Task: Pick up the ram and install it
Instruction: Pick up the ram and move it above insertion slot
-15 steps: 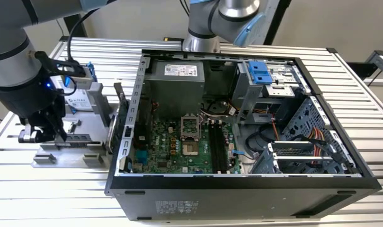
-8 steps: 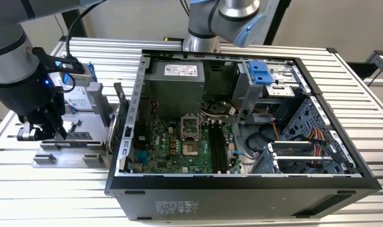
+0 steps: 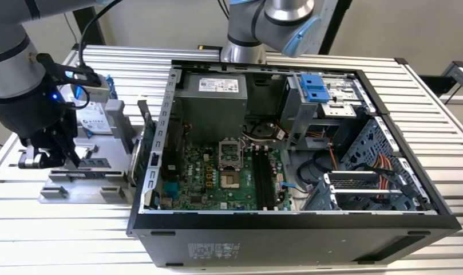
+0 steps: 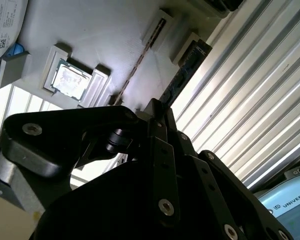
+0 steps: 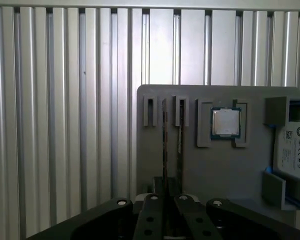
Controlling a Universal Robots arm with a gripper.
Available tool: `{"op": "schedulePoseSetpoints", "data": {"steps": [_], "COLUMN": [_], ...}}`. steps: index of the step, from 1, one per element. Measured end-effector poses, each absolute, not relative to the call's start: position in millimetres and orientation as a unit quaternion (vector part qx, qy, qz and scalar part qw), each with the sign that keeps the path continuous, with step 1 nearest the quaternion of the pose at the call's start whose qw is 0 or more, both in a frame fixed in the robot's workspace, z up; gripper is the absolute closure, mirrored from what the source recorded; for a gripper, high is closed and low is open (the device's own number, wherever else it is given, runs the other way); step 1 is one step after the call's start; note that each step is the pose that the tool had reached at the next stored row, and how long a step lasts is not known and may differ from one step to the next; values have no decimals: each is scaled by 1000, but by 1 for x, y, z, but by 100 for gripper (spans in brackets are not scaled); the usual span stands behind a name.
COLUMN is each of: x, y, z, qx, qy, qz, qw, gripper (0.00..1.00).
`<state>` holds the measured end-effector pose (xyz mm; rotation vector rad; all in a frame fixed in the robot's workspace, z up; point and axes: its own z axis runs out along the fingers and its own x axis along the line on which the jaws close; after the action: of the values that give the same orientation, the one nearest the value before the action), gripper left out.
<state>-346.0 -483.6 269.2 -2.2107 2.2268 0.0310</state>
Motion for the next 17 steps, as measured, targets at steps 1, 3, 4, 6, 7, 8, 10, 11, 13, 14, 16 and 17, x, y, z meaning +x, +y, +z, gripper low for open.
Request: {"op": "schedulePoseSetpoints", "data": {"steps": [1,3,4,6,7,8,10,11,13,14,16,17], "x": [-346,-346,-346,-346,-346,-346,-346,-346,-346,-346,-346,-346], "y": [-484,-484,-484,-484,-484,-484,-484,-484,-484,-484,-484,-484], "z": [270,271,272,273,274,275,276,277,278,279,280,280], "qx": [-704,-704,-704,-704,-704,-703,-703,-703,-703,-703,-703,-703], "qy": [710,710,711,711,711,711,711,711,711,711,711,711], "qz": [10,10,10,10,10,10,10,10,10,10,10,10], "qw": [2,2,2,2,2,2,2,2,2,2,2,2], "gripper": [100,100,100,100,100,100,100,100,100,100,100,100]}}
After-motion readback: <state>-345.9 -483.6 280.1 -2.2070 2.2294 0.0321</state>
